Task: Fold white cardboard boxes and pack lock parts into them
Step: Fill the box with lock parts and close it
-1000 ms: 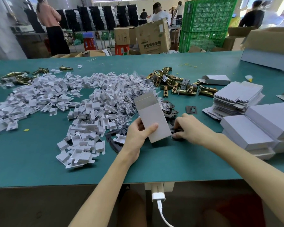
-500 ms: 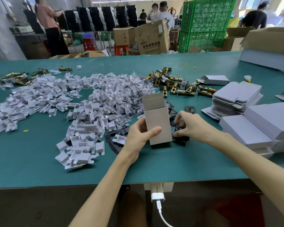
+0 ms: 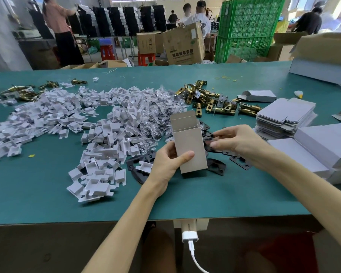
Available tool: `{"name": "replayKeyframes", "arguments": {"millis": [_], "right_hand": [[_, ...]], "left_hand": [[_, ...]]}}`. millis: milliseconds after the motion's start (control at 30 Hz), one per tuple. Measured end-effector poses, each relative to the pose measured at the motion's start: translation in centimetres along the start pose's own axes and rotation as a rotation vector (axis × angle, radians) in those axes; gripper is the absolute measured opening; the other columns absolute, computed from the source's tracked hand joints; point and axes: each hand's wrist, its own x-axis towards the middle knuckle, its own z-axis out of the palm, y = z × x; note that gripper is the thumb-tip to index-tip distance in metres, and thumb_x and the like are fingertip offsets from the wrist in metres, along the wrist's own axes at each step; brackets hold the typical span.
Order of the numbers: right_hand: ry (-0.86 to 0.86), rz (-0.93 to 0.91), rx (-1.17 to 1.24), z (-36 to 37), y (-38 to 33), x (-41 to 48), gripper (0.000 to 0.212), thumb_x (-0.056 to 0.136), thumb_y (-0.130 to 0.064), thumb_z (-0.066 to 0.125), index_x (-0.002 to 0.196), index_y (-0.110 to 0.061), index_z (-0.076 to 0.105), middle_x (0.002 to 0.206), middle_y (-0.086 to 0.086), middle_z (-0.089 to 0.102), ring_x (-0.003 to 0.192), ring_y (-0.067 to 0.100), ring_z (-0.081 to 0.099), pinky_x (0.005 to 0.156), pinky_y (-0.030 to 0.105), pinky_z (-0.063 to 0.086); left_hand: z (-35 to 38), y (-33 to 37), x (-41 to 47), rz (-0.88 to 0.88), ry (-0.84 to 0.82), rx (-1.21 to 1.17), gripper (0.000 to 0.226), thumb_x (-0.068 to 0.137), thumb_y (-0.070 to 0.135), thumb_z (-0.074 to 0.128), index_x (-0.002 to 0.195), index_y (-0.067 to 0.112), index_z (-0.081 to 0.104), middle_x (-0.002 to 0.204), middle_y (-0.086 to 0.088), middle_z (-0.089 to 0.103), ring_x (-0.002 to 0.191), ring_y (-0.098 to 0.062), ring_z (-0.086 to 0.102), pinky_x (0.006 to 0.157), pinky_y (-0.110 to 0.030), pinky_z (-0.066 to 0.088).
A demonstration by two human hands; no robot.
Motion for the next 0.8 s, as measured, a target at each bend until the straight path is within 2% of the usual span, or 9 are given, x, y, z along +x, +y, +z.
{"name": "replayKeyframes", "arguments": {"millis": [67,167,233,333,433,533,633,667,800], "right_hand": [[0.116,-0.072,-0.065,0.1,0.3,0.0,0.029,0.082,-0.008,0.084,0.109,-0.003,0.073,0.090,0.013,0.078,0.081,0.023,0.077,0.078,0.033,0.062],[0.261,-0.167,-0.222,0.1,0.0,-0.4,0.012,0.091,-0.019,0.077,0.097,-0.009,0.074,0.078,0.008,0.075,0.059,0.009,0.068,0.055,0.016,0.050],[0.356,-0.260,-0.341,0.3,-0.7,-0.5,0.016,0.090,-0.025,0.076,0.094,-0.010,0.078,0.077,0.001,0.071,0.065,0.007,0.062,0.062,0.016,0.048],[0.432,-0.434,-0.296,0.6,-2.7,-0.8,0.015,0.091,-0.023,0.075,0.095,-0.009,0.077,0.081,-0.001,0.068,0.071,0.012,0.060,0.072,0.028,0.049],[0.462,-0.568,-0.252,1.3,-5.2,-0.8,0.012,0.094,-0.017,0.073,0.100,-0.007,0.076,0.086,0.002,0.073,0.069,0.008,0.063,0.070,0.020,0.050],[0.441,-0.681,-0.352,2.3,-7.6,-0.4,0.011,0.094,-0.015,0.071,0.102,-0.009,0.077,0.090,0.002,0.074,0.072,0.011,0.062,0.070,0.013,0.048],[0.340,-0.749,-0.583,3.3,-9.1,0.5,0.014,0.095,-0.017,0.069,0.100,-0.006,0.076,0.093,0.009,0.073,0.085,0.027,0.065,0.078,0.040,0.053],[0.300,-0.756,-0.689,3.6,-9.4,0.9,0.015,0.097,-0.018,0.068,0.100,-0.005,0.075,0.094,0.011,0.071,0.087,0.031,0.064,0.077,0.042,0.052],[0.189,-0.827,-1.028,4.6,-9.6,1.4,0.014,0.101,-0.017,0.061,0.099,-0.008,0.072,0.096,0.005,0.069,0.088,0.031,0.065,0.077,0.034,0.038]], "left_hand": [[0.0,-0.1,0.1,0.000,-0.003,0.004,0.045,0.088,0.008,0.080,0.131,0.010,0.065,0.123,-0.004,0.076,0.115,-0.021,0.071,0.097,-0.033,0.058],[0.0,-0.1,0.1,-0.006,-0.004,0.003,0.046,0.088,0.009,0.080,0.132,0.010,0.065,0.123,-0.005,0.075,0.115,-0.021,0.071,0.098,-0.035,0.058],[-0.1,-0.2,0.1,-0.007,-0.001,0.007,0.046,0.088,0.010,0.081,0.132,0.011,0.065,0.123,-0.004,0.075,0.115,-0.021,0.071,0.098,-0.035,0.058],[-0.1,-0.2,0.1,-0.009,-0.005,0.003,0.047,0.088,0.012,0.082,0.132,0.014,0.065,0.123,-0.001,0.076,0.115,-0.018,0.070,0.097,-0.032,0.058],[0.0,-0.2,0.2,-0.014,-0.009,0.002,0.048,0.087,0.013,0.082,0.132,0.013,0.065,0.123,-0.001,0.076,0.115,-0.018,0.070,0.098,-0.033,0.058],[0.0,-0.1,0.1,-0.015,-0.010,0.000,0.047,0.087,0.012,0.082,0.132,0.014,0.065,0.122,-0.002,0.076,0.115,-0.019,0.071,0.098,-0.034,0.058],[0.0,-0.1,0.1,-0.015,-0.010,-0.005,0.046,0.087,0.011,0.082,0.130,0.013,0.065,0.121,-0.002,0.076,0.114,-0.019,0.071,0.096,-0.033,0.059],[0.0,-0.1,0.0,-0.016,-0.008,-0.010,0.046,0.087,0.010,0.082,0.129,0.013,0.066,0.120,-0.003,0.076,0.112,-0.019,0.071,0.093,-0.031,0.059],[0.1,0.0,0.0,-0.010,-0.010,-0.008,0.043,0.086,0.008,0.083,0.126,0.012,0.067,0.118,-0.003,0.077,0.109,-0.018,0.073,0.088,-0.027,0.059]]}}
